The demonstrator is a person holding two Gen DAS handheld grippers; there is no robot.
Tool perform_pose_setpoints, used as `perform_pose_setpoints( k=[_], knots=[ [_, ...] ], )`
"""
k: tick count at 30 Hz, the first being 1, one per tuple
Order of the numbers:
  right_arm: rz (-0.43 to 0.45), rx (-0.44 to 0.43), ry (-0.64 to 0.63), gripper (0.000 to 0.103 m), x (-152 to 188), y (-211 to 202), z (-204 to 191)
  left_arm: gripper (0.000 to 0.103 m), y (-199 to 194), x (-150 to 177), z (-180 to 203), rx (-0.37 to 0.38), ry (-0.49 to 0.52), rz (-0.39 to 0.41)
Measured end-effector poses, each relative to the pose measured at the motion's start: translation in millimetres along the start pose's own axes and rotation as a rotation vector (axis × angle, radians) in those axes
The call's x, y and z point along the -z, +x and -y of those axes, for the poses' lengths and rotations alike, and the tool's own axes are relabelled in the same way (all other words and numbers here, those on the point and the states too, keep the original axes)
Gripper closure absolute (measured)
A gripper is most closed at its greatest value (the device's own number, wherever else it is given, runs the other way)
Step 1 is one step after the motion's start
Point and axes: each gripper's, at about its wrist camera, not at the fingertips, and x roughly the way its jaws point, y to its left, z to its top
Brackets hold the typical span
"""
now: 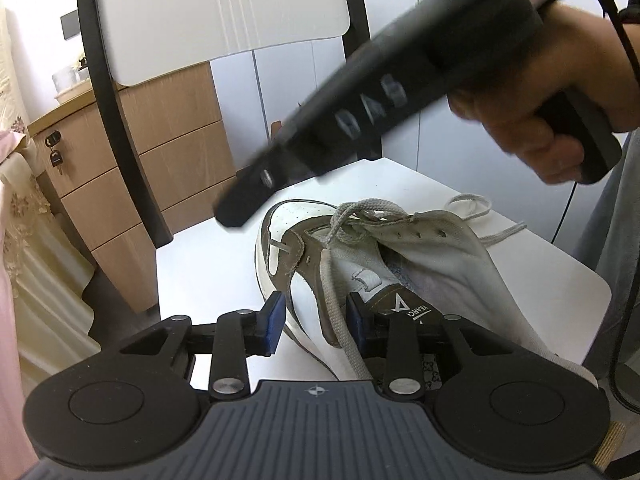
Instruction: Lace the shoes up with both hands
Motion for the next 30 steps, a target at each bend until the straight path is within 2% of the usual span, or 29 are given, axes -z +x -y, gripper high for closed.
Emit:
perform_pose_setpoints(
  k=[2, 7, 8, 12, 14, 17, 20, 22, 26, 30],
  knots=[
    [-0.003, 0.013, 0.017, 0.102, -1.7, 0.4, 5.3, 0.067, -0.9, -0.3, -0.5, 0.001, -0.007, -0.001],
    [-0.038, -0.013, 0.007, 0.088, 0.2, 5.7, 9.4, 0.065, 3.2, -1.8, -8.2, 0.003, -0.026, -0.005],
    [-0.052, -0.011, 0.001, 0.088, 1.7, 9.0, 8.5, 0.065, 3.2, -2.0, -9.7, 0.002, -0.033, -0.007],
    [-0.132, 0.001, -0.016, 0.091, 10.0, 23.6, 7.0, 0.065, 3.9, -2.0, -14.0, -0.013, -0.052, -0.015],
    [-0.143, 0.012, -0.018, 0.099, 11.7, 23.9, 7.2, 0.065, 4.6, -2.0, -15.6, -0.021, -0.060, -0.015],
    [-0.146, 0.036, -0.010, 0.100, 11.9, 18.7, 6.6, 0.068, 5.8, -2.0, -14.0, -0.026, -0.050, -0.004],
    [-0.120, 0.014, 0.007, 0.100, 11.8, 15.2, 3.6, 0.078, 6.9, -1.7, -3.4, -0.025, 0.029, 0.019],
    [-0.108, 0.000, 0.011, 0.100, 8.8, 15.8, 1.1, 0.078, 10.8, -1.0, 5.0, -0.046, 0.093, 0.014],
    [-0.062, -0.048, 0.064, 0.101, -0.2, 9.7, 4.8, 0.078, 15.5, -2.9, 3.1, -0.024, 0.080, 0.008],
    [0.038, -0.097, 0.124, 0.100, -8.2, -6.1, 8.8, 0.078, 15.7, -3.1, 3.0, -0.015, 0.077, 0.013]
  ],
)
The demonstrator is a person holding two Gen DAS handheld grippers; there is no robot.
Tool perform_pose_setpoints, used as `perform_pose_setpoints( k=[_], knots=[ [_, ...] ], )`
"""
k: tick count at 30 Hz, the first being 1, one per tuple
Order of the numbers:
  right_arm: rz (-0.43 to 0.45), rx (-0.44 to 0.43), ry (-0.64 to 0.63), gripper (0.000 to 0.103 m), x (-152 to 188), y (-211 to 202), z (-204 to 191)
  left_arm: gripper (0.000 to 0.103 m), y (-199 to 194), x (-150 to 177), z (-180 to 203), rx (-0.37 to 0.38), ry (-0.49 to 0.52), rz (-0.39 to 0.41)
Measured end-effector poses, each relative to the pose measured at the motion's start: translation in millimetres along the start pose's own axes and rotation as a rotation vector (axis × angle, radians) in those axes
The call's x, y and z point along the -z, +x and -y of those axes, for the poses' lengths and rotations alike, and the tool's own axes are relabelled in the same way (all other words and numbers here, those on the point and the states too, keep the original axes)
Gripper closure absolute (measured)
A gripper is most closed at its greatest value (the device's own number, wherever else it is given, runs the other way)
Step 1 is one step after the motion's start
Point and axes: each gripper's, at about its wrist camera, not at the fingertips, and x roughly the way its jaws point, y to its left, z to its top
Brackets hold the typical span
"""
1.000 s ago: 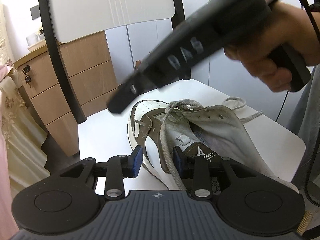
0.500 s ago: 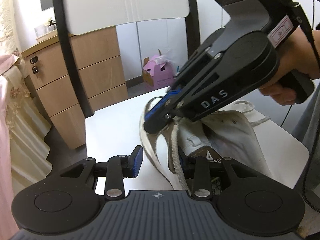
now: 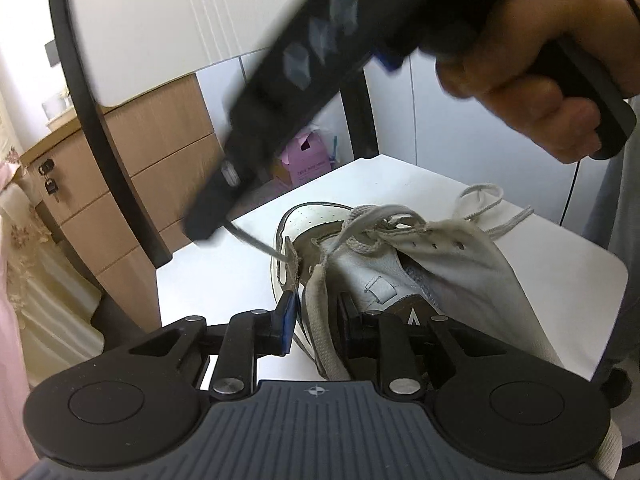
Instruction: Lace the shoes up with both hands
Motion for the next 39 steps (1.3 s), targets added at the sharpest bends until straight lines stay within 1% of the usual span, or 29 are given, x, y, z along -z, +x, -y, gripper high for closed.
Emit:
perform_pose_setpoints(
  k=[3, 5, 6, 7, 8, 9, 10, 14, 16, 19, 20, 21, 22, 24, 25, 28, 31, 35, 37, 39],
  knots=[
    [0.020, 0.048, 0.013, 0.100, -1.8, -5.6, 3.9, 0.078, 0.7, -1.5, -1.9, 0.003, -0.018, -0.006],
    [0.033, 0.081, 0.009, 0.097, -1.9, -9.6, 7.5, 0.078, 0.3, -2.2, -0.1, -0.001, -0.016, -0.007],
    [0.043, 0.082, 0.025, 0.096, -2.2, -12.6, 11.2, 0.078, 0.3, -2.3, -0.2, -0.001, -0.017, -0.007],
    [0.052, 0.078, 0.045, 0.085, -2.6, -15.8, 15.5, 0.078, -0.1, -2.3, -0.8, 0.000, -0.019, -0.007],
    [0.061, 0.077, 0.070, 0.070, -2.5, -18.8, 19.8, 0.078, -0.5, -2.5, -2.0, 0.002, -0.021, -0.007],
    [0.062, 0.079, 0.090, 0.064, -2.4, -19.9, 23.1, 0.078, -0.9, -2.6, -3.0, 0.003, -0.023, -0.007],
    [0.053, 0.078, 0.105, 0.062, -2.3, -19.0, 25.4, 0.078, -1.3, -2.4, -3.4, 0.005, -0.025, -0.007],
    [0.025, 0.053, 0.130, 0.061, -1.2, -14.3, 27.2, 0.078, -1.8, -1.9, -3.9, 0.008, -0.027, -0.007],
    [-0.010, 0.032, 0.128, 0.061, 0.2, -7.6, 26.3, 0.078, -2.0, -1.7, -4.2, 0.009, -0.028, -0.006],
    [-0.101, 0.065, 0.102, 0.062, 6.6, 10.1, 23.6, 0.078, -5.9, -3.4, -5.7, 0.011, -0.022, -0.009],
    [-0.116, 0.073, 0.108, 0.067, 8.8, 15.0, 23.9, 0.078, -5.7, -3.6, -5.4, 0.009, -0.020, -0.010],
    [-0.127, 0.079, 0.117, 0.076, 10.8, 19.4, 24.4, 0.078, -5.1, -3.9, -5.0, 0.008, -0.017, -0.011],
    [-0.137, 0.071, 0.128, 0.101, 11.4, 22.9, 24.8, 0.078, -4.6, -4.3, -4.6, 0.007, -0.015, -0.011],
    [-0.130, 0.076, 0.148, 0.100, 10.8, 22.5, 23.2, 0.078, -2.9, -5.2, -2.7, -0.001, 0.000, -0.012],
    [-0.112, 0.079, 0.153, 0.100, 9.1, 19.8, 20.5, 0.078, -2.0, -5.6, -1.7, -0.005, 0.008, -0.012],
    [-0.037, 0.064, 0.173, 0.100, 2.0, 8.1, 11.7, 0.078, 0.8, -7.1, -0.2, -0.013, 0.024, -0.017],
    [0.031, 0.070, 0.157, 0.100, -6.9, -5.7, 1.5, 0.078, 3.9, -10.3, 0.7, -0.014, 0.032, -0.019],
    [0.110, 0.080, 0.159, 0.101, -26.1, -24.0, -8.2, 0.078, 10.4, -15.0, 5.1, -0.003, 0.053, -0.017],
    [0.156, 0.067, 0.176, 0.101, -40.0, -34.7, -12.1, 0.078, 12.0, -16.8, 8.7, 0.007, 0.053, -0.020],
    [0.175, 0.066, 0.157, 0.101, -58.4, -42.9, -20.3, 0.078, 14.0, -17.5, 9.4, 0.016, 0.048, -0.024]
  ],
)
